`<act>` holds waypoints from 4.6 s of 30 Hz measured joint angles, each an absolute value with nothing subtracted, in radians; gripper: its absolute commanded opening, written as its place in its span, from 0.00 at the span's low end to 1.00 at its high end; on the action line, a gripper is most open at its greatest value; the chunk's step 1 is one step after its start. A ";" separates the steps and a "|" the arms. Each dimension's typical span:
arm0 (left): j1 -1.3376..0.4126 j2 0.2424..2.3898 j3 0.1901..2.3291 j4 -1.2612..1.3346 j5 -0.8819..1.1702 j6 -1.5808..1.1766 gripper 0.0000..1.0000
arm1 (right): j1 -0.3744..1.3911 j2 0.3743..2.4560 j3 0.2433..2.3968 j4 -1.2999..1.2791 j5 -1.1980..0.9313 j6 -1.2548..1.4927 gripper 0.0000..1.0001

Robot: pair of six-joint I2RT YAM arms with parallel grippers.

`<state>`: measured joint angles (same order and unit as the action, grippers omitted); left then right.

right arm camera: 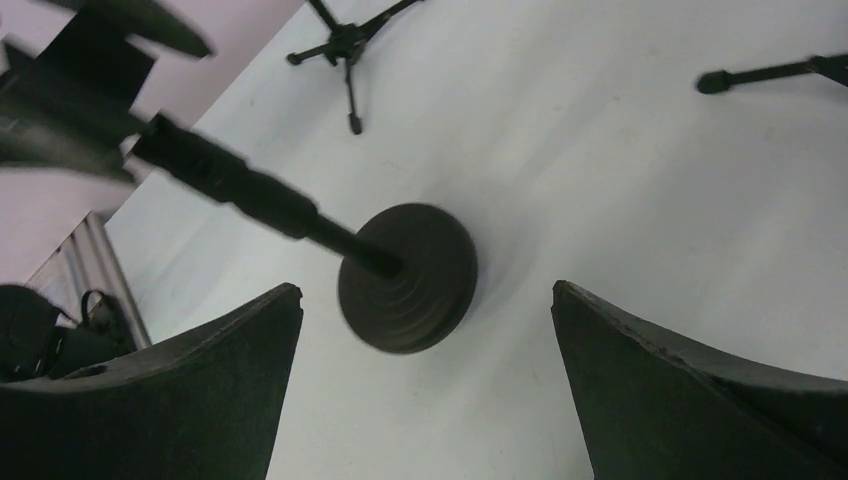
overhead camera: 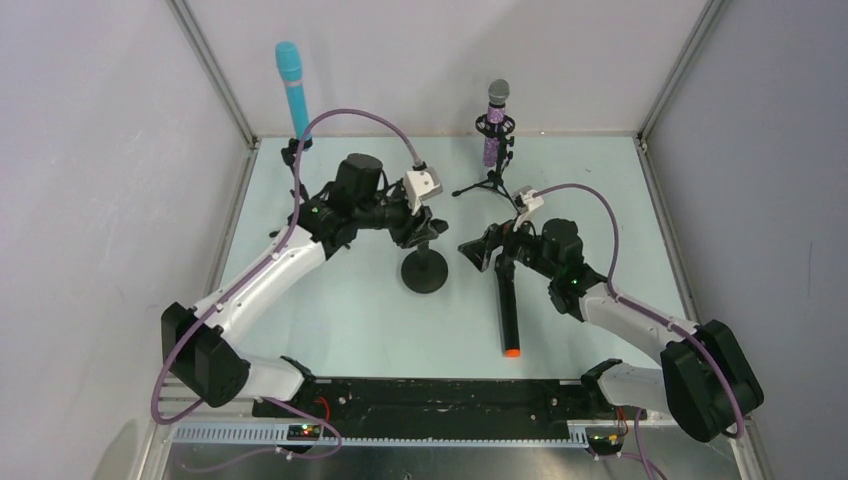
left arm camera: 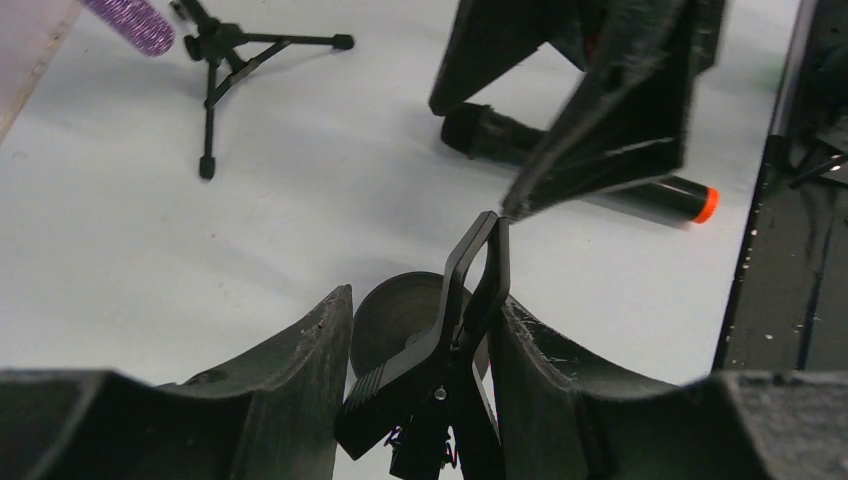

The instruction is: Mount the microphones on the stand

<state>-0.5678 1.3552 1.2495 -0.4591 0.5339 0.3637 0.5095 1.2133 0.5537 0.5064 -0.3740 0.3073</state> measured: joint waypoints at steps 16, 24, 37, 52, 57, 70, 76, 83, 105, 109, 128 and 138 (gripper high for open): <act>-0.690 1.395 1.252 -0.380 0.520 0.335 0.20 | 0.406 1.138 0.554 0.271 -0.240 0.397 0.99; -0.699 1.454 1.251 -0.367 0.517 0.320 0.44 | 0.406 1.108 0.554 0.233 -0.201 0.361 0.99; -0.701 1.449 1.251 -0.321 0.413 0.315 0.97 | 0.415 1.063 0.554 0.169 -0.138 0.304 0.99; -0.703 1.243 1.258 -0.289 0.274 0.302 1.00 | 0.434 1.060 0.554 0.123 -0.107 0.289 0.99; -0.694 1.219 1.279 -0.262 0.169 0.280 1.00 | 0.444 1.060 0.557 0.059 -0.065 0.275 0.99; -0.556 1.287 1.393 -0.247 0.006 0.170 1.00 | 0.455 1.121 0.638 -0.187 0.089 0.315 0.99; -0.511 1.340 1.398 -0.245 -0.030 0.146 1.00 | 0.482 1.215 0.696 -0.320 0.137 0.353 0.99; -0.495 1.365 1.350 -0.247 -0.076 0.148 1.00 | 0.539 1.384 0.797 -0.421 0.154 0.366 0.96; -0.490 1.345 1.255 -0.247 -0.073 0.167 1.00 | 0.630 1.629 0.918 -0.494 0.179 0.421 0.16; -0.490 1.333 1.255 -0.247 -0.073 0.168 1.00 | 0.630 1.633 0.925 -0.498 0.172 0.408 0.09; -0.490 1.291 1.238 -0.241 -0.071 0.194 0.98 | 0.436 1.230 0.964 -0.450 -0.053 0.230 0.00; -0.490 1.271 1.220 -0.218 -0.067 0.194 0.98 | 0.403 0.981 0.964 -0.292 -0.086 0.083 0.00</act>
